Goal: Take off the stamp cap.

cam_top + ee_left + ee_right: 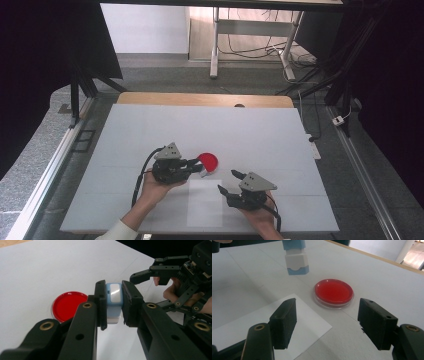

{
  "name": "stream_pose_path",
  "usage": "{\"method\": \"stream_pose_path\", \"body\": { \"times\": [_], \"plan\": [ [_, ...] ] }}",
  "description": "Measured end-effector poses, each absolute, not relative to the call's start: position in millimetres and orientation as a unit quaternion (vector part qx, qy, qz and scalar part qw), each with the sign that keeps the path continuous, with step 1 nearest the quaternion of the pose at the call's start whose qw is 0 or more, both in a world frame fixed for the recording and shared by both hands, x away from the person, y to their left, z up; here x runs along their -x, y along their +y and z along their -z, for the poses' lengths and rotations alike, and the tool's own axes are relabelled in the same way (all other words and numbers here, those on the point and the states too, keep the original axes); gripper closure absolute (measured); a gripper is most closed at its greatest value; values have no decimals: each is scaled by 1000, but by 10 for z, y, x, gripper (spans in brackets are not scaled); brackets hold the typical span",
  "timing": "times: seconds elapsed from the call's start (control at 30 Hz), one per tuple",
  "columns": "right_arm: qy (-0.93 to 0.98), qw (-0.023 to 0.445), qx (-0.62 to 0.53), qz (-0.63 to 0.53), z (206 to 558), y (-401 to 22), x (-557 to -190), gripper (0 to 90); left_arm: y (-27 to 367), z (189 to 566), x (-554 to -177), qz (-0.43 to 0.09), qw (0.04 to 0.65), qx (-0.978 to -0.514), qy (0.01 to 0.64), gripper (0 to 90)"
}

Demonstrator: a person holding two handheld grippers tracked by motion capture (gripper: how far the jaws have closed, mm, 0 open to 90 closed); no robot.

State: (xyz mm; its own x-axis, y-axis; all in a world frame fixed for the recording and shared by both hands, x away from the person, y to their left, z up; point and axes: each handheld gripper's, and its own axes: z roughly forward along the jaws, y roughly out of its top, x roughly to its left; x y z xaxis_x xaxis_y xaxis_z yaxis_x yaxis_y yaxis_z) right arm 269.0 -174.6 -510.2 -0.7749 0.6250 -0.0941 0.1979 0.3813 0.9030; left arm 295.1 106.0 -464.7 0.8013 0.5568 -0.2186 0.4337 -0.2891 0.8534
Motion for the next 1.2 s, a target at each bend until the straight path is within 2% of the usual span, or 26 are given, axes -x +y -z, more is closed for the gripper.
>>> {"method": "stream_pose_path", "body": {
  "times": [1.2],
  "plan": [
    [810, 217, -246, -486, 5131, -1296, -2737, 309, 1013, 4663, -2943, -60, 511, -800, 309, 751]
  ]
}}
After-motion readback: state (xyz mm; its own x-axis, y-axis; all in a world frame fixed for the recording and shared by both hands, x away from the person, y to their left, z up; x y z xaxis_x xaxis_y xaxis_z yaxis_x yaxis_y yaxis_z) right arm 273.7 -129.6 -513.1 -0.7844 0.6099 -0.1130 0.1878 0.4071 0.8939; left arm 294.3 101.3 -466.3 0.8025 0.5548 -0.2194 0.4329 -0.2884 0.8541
